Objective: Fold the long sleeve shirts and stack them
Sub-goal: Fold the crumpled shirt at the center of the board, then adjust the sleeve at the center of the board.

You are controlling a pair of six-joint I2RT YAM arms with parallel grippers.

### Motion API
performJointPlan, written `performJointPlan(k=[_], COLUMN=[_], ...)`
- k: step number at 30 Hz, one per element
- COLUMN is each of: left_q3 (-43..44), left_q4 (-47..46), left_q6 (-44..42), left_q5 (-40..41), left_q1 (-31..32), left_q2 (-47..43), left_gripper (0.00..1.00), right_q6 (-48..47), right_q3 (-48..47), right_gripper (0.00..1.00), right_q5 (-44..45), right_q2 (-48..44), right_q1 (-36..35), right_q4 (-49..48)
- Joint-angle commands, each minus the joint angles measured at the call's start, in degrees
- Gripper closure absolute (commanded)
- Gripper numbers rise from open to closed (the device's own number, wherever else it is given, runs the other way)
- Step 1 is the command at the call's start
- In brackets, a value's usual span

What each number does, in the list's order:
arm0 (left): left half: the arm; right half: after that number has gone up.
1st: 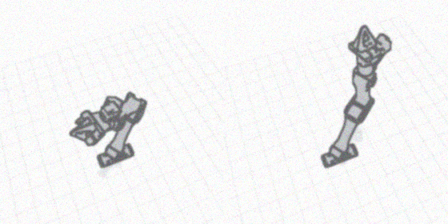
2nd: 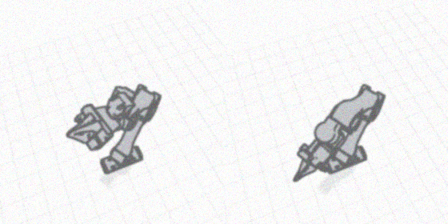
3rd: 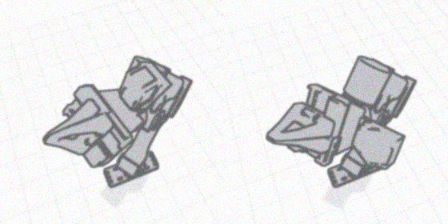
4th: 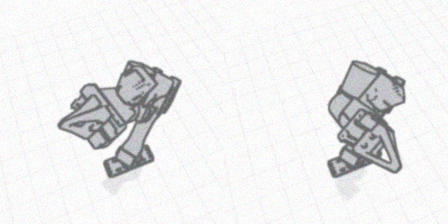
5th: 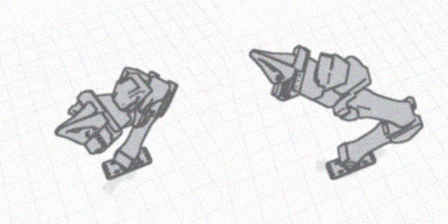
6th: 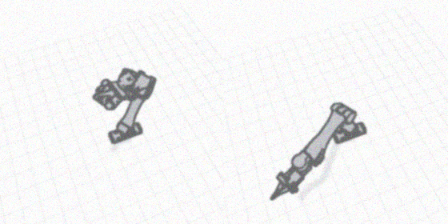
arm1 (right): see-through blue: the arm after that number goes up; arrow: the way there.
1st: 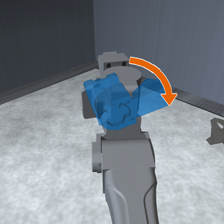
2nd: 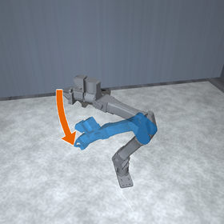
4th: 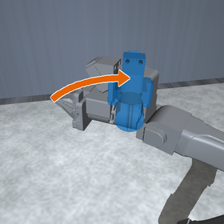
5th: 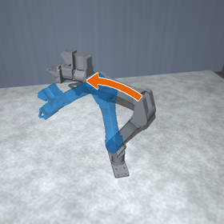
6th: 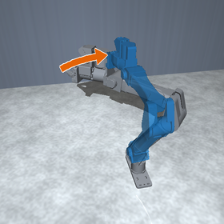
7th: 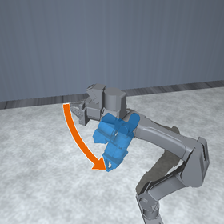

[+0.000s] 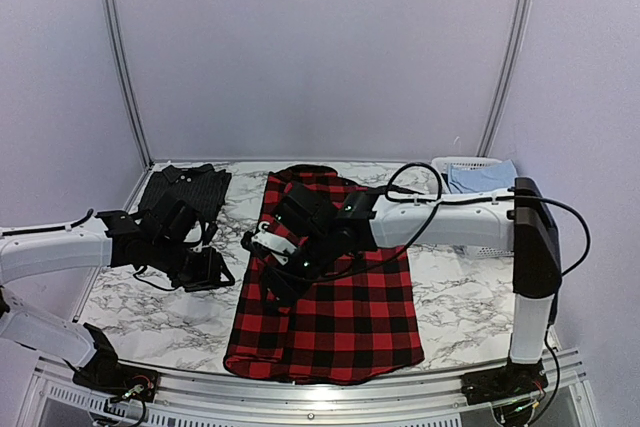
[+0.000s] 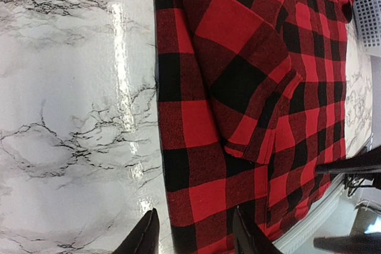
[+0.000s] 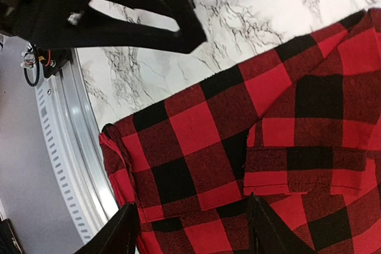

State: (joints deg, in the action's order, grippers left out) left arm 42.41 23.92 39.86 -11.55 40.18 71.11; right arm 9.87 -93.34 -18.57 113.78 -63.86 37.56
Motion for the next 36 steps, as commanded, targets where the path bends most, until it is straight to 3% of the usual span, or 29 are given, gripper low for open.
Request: performJointPlan(k=[1,7,19,30,32,36], left_q3=[-0.41,-0.40,-0.44,-0.48,-0.48,-0.40], left_q4=[-0.25,-3.66,-7.14,-7.68,-7.87,-7.93], left_q6=[-1.41,-2.11,-0.58,-1.12,-1.18,-1.36], left_q5=[-1.50,-5.41,-5.67,-6.23,-6.32,-6.51], left_q1=[-0.29,0.43,0.95,0.95,0.95,0.95], left_q2=[-0.26,0.35,2.93,3.49,3.77,3.71], left_gripper=[0.53,0.45,0.45,0.45,0.44,0.45], right_q6=[5.65,10.43,5.00,4.63,4.63,4.45], right_q3=[6.29,17.03,23.59,21.03,20.85,18.98], right_gripper=[0.42,0.44,0.41,0.49,0.55,0.83], right_q5=[0.99,6.78,2.41,10.29,9.61,6.93], right_q2=[-5.25,-9.23,-3.39,-0.78,-0.40,0.19], right_q1=[2.23,6.23,9.71,9.71,9.73,8.83], right_q4=[-9.36,-17.04,-39.33,-34.36,-34.26,-32.52])
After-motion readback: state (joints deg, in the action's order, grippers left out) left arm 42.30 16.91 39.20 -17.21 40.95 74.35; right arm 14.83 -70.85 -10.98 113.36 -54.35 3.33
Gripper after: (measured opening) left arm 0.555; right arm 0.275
